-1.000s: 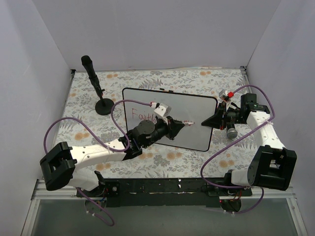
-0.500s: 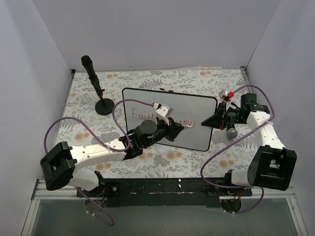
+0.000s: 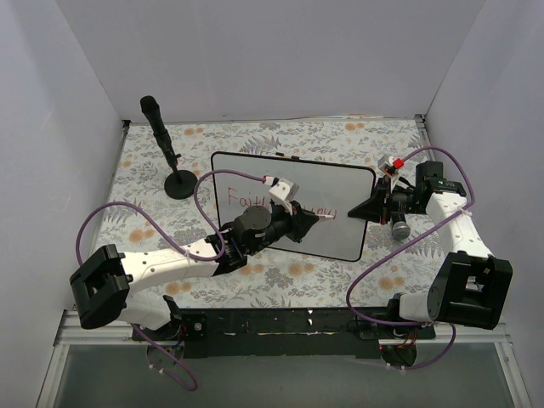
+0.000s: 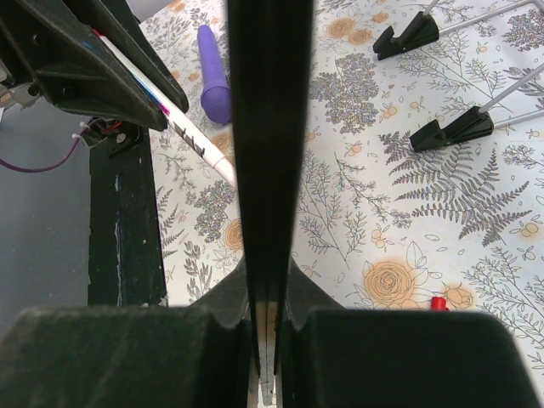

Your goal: Write a sentence on the whiteboard

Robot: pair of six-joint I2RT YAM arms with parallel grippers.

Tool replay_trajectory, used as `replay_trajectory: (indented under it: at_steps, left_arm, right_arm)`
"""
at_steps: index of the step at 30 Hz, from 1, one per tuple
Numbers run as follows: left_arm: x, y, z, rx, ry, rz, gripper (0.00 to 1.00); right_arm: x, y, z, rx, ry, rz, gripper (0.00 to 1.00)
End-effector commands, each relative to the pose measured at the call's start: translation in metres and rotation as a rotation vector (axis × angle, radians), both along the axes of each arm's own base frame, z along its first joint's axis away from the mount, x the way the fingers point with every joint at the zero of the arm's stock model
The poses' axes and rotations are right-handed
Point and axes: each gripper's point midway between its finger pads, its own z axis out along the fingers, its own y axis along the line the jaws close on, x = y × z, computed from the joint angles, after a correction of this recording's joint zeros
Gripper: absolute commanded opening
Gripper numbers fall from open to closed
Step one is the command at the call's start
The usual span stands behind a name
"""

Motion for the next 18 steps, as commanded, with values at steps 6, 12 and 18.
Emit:
replay_trajectory:
  at_steps: [6, 12, 18]
  left_arm:
    - [0.023, -0.003, 0.036, -0.067, -0.07, 0.052, 0.0]
    - [0.024, -0.008, 0.04, -0.072, -0.079, 0.039, 0.0]
    - [0.015, -0.005, 0.043, -0.088, -0.081, 0.0, 0.0]
  right_arm:
    - [0.005, -0.002, 0.0, -0.044, -0.063, -0.002, 0.01]
    - [0.005, -0.002, -0.001, -0.046, -0.063, -0.002, 0.01]
    - [0.005, -0.002, -0.001, -0.047, -0.063, -0.003, 0.01]
